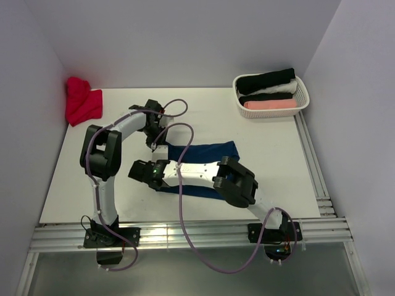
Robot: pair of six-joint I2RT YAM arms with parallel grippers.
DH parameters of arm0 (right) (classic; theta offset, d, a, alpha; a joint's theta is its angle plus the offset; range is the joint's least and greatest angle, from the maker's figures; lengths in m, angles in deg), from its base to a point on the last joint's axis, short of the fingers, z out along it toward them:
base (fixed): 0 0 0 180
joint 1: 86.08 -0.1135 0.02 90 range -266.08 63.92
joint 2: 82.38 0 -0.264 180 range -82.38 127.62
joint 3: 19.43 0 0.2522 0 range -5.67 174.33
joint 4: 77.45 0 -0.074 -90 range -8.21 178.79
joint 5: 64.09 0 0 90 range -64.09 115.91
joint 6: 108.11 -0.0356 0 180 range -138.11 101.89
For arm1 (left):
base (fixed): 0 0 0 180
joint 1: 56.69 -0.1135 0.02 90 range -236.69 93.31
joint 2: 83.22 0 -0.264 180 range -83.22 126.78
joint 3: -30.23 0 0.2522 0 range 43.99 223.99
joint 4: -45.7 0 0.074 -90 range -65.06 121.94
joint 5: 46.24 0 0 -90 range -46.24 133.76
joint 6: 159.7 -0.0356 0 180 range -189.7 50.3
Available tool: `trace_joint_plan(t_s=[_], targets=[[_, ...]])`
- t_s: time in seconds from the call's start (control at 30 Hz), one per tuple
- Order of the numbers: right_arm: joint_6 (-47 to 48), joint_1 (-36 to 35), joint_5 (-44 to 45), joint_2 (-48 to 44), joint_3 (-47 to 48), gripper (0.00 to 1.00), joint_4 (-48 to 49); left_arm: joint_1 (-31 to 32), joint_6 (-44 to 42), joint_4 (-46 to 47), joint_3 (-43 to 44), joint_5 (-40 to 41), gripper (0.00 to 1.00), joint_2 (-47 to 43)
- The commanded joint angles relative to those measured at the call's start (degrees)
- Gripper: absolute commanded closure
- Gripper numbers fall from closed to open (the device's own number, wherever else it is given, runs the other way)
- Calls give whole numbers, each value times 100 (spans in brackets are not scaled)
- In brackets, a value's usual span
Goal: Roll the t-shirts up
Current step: Roll the tshirt
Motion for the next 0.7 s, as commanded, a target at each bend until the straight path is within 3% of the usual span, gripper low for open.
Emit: trace_joint_plan(t_s=[0.0, 0.17, 0.27, 0.43, 0.57, 0.67], targets=[[-276, -107, -259, -302, -519, 60, 223, 9, -44, 57, 309, 140, 84, 48], [-609, -19, -532, -1110, -1941, 72, 1750, -52, -140, -58, 651, -246, 56, 31], [-864, 78, -690, -1567, -2758, 76, 2655, -245, -176, -286, 1064, -931, 48, 74], [-1434, 236, -1146, -2208, -4096, 78, 4239, -631, -597, -349, 1338, -1775, 42, -66], [-1936, 499, -1690, -2351, -5456, 78, 6545, -940, -895, -348, 1039, -2496, 40, -303], [-2218, 631, -1920, -2245, -5908, 78, 7518, -1151, -1238, -365, 549, -3032, 40, -365]])
